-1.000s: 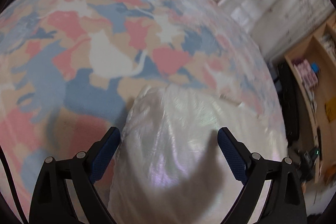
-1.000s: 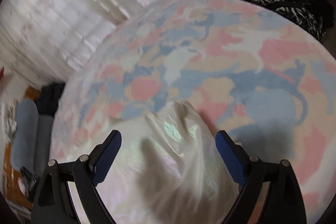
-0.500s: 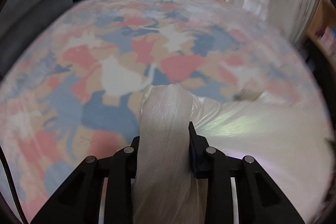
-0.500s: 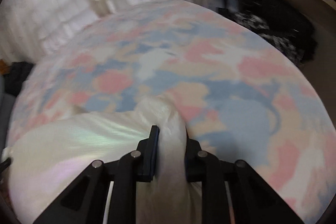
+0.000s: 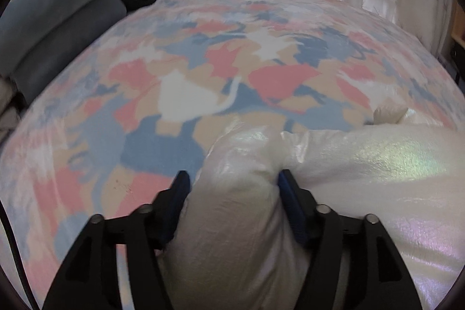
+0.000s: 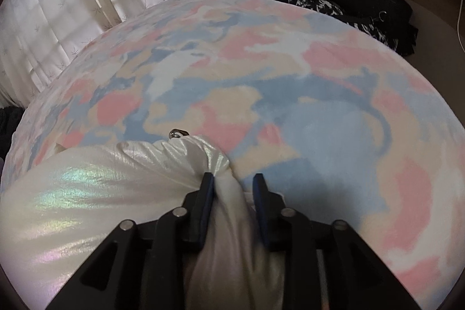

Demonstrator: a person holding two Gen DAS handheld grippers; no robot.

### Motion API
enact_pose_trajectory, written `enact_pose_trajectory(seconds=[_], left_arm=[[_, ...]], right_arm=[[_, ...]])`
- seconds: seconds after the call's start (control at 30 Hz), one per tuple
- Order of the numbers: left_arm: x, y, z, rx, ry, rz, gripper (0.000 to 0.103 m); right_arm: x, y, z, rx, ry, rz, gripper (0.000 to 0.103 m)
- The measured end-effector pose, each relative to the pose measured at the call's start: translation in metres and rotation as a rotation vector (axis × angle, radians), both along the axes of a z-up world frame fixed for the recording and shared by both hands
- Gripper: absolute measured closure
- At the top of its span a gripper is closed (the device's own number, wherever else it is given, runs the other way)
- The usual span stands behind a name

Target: Fold large clothes

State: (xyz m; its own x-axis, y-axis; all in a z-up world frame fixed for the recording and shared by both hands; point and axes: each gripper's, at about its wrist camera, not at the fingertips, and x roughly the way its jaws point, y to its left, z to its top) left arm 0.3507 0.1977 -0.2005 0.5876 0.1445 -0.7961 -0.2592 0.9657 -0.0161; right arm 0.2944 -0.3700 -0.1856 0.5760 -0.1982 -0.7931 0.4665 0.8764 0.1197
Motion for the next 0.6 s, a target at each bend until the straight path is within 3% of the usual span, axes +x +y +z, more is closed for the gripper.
enact_pose_trajectory(seconds=[0.1, 0.2, 0.3, 0.43, 0.6], left_arm=[[0.001, 0.01, 0.001, -0.06, 0.016, 0.012, 0.036], [-0.002, 0.011, 0.014, -0.05, 0.023, 0.028, 0.036], [-0.009, 0.006, 0.038, -0.065, -0.023, 0.037, 0.036], [-0.021, -0.021, 0.077, -0.095, -0.123, -0.019, 0.036], [-0.024, -0.084, 0.094, -0.07, -0.165, -0.147, 0.036]], right_arm=[[0.002, -0.006, 0.002, 0.041, 0.044, -0.026, 0.061], [0.002, -0.007, 0.019, 0.03, 0.082, -0.053, 0.059], [-0.006, 0.006, 0.046, 0.018, 0.029, -0.033, 0.059], [-0.015, 0.05, 0.087, -0.009, -0.069, 0.072, 0.059], [-0.008, 0.124, 0.103, -0.021, -0.112, 0.251, 0.059]])
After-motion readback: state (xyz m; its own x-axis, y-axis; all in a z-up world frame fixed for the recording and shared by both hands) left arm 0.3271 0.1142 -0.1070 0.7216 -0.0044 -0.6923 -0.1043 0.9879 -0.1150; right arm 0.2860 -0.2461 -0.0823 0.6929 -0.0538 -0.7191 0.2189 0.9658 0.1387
